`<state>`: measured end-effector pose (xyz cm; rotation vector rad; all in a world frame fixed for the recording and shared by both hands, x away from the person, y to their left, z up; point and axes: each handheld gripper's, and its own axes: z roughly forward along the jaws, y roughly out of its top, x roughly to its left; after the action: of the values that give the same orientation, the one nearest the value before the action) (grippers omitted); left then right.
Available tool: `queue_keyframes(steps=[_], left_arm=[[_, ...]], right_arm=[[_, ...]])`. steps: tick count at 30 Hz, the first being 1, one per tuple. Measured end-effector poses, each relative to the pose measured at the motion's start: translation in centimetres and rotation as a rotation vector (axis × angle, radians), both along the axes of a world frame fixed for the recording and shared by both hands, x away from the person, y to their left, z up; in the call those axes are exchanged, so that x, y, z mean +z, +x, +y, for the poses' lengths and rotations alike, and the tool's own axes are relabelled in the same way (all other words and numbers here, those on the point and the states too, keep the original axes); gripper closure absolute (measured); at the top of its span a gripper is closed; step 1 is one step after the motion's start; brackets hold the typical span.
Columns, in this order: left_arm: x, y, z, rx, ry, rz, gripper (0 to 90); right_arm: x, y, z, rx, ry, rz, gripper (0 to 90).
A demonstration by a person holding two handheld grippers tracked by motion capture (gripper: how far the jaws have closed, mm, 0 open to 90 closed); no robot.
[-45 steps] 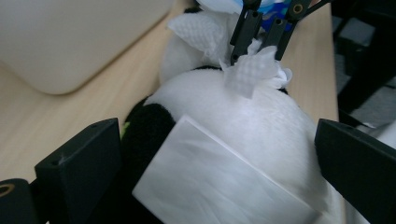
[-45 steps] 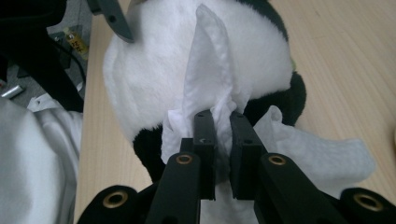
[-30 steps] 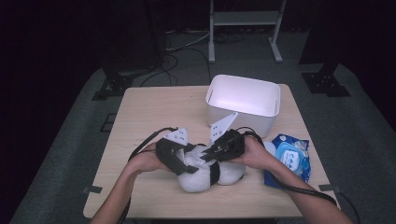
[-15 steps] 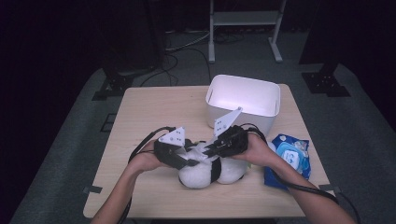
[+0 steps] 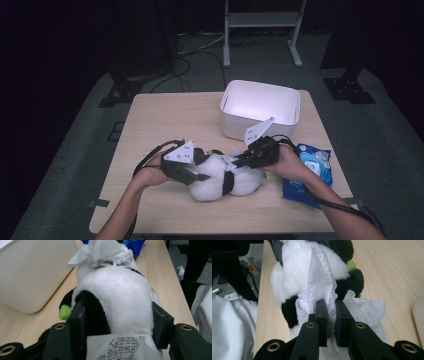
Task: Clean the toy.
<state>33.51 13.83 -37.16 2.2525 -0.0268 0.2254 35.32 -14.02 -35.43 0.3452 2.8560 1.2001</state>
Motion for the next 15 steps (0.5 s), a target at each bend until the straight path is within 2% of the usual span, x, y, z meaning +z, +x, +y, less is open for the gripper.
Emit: queue_keyframes(steps=[7, 8, 12, 15], left_arm=[[-0.3, -0.1, 0.4, 0.007, -0.012, 0.018, 41.5], [-0.4, -0.2, 0.6, 0.006, -0.017, 0.020, 41.2], [-0.6, -0.3, 0.7, 0.003, -0.022, 0.025, 40.4], [-0.6, -0.3, 0.7, -0.001, -0.023, 0.030, 39.9]], right_arm=[[0.7, -0.3, -1.9, -0.034, -0.025, -0.039, 81.7], [0.8, 0.0, -3.1, -0.065, -0.040, -0.052, 81.6], [0.3, 0.6, -4.3, -0.095, -0.055, -0.024, 81.5], [0.2, 0.5, -4.0, -0.089, -0.037, -0.017, 81.5]])
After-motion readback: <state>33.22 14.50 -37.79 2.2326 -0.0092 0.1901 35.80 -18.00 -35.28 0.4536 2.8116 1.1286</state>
